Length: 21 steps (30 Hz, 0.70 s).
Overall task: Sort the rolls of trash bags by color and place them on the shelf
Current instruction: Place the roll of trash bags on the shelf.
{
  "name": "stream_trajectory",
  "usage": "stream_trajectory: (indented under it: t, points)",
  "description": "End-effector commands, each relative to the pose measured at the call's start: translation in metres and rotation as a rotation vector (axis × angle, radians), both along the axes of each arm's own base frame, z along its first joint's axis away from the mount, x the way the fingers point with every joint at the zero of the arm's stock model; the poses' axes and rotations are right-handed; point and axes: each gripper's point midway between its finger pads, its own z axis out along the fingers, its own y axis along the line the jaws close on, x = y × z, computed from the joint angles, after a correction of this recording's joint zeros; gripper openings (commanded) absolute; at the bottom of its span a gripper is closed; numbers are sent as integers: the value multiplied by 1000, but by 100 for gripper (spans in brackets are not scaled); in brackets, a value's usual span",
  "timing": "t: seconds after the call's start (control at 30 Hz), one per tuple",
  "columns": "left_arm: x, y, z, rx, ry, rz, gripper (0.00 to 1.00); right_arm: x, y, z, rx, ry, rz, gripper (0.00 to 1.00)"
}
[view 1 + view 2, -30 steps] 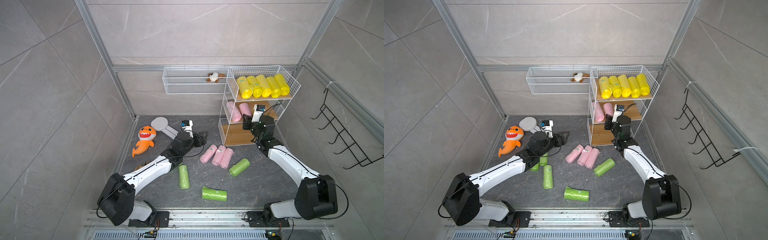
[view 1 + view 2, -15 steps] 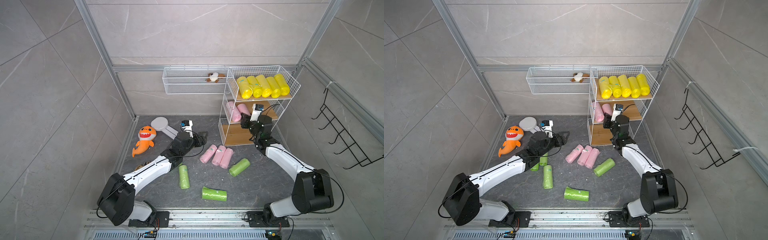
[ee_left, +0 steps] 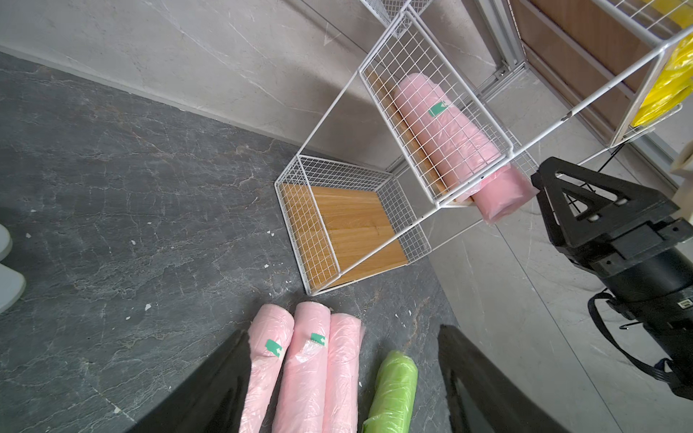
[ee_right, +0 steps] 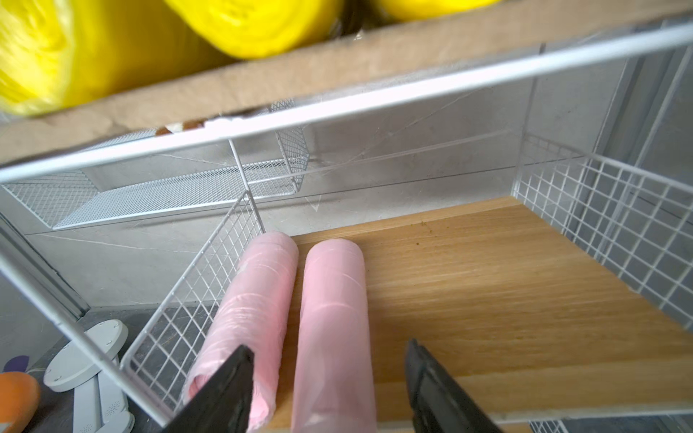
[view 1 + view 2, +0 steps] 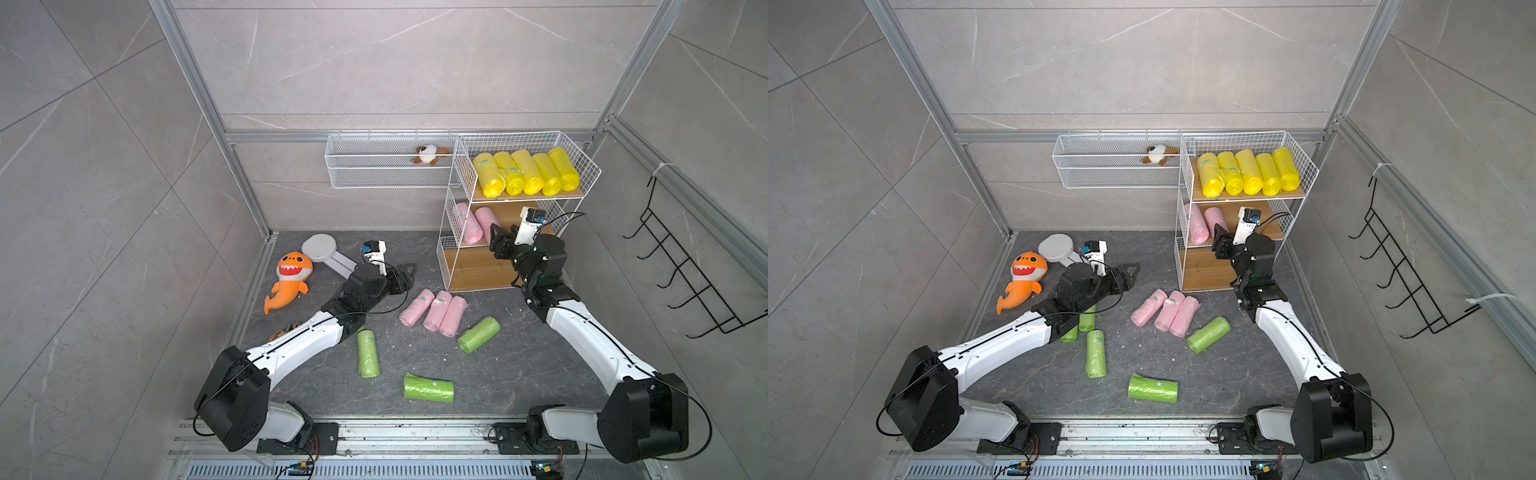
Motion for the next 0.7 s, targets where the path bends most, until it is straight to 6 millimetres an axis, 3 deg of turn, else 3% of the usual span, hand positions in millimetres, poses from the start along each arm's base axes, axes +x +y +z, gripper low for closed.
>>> stream_trajectory:
  t: [0.0, 0.23, 0.67]
  points:
    - [1, -3, 12, -36, -24, -10, 81, -11, 2, -21, 36, 94, 70, 70]
    - [2, -7, 10, -44, -13, -22, 81, -5, -2, -32, 150, 121, 153, 69]
    - [2, -6, 10, -40, -12, -19, 81, 19, 3, -33, 147, 109, 206, 42]
